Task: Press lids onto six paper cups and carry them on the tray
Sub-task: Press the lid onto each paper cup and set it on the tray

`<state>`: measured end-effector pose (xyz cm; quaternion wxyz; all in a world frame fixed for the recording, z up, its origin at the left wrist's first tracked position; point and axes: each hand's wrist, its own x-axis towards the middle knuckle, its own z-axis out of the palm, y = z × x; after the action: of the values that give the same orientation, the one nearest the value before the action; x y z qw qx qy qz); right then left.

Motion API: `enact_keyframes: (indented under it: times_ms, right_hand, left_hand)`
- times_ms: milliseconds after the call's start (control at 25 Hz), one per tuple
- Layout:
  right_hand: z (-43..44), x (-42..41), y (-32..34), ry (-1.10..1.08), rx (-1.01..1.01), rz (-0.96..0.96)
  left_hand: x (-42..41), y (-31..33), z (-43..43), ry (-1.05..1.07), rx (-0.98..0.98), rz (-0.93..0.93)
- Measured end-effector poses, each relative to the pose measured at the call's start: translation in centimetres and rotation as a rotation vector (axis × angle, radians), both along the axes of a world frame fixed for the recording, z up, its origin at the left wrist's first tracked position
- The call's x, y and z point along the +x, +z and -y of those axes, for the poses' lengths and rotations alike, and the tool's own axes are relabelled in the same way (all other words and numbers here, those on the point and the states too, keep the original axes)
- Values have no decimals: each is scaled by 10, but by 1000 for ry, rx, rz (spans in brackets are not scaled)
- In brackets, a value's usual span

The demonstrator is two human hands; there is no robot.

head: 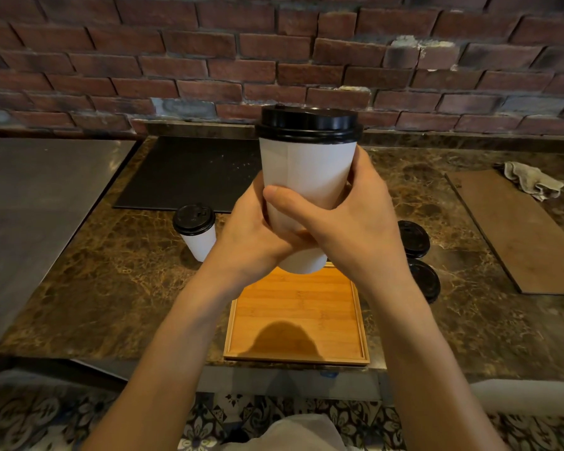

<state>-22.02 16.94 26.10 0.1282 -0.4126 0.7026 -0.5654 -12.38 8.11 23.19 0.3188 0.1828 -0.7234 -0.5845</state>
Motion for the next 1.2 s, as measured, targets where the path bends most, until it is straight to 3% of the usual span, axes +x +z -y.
enact_keyframes:
  times_ms: [840, 1200]
  right_hand:
    - [-9, -28, 5, 408, -108, 301]
    - [-10, -28, 8, 335, -42, 174]
  left_hand:
    - [7, 12, 5, -300, 84, 65]
    - [5, 8, 5, -200, 57, 55]
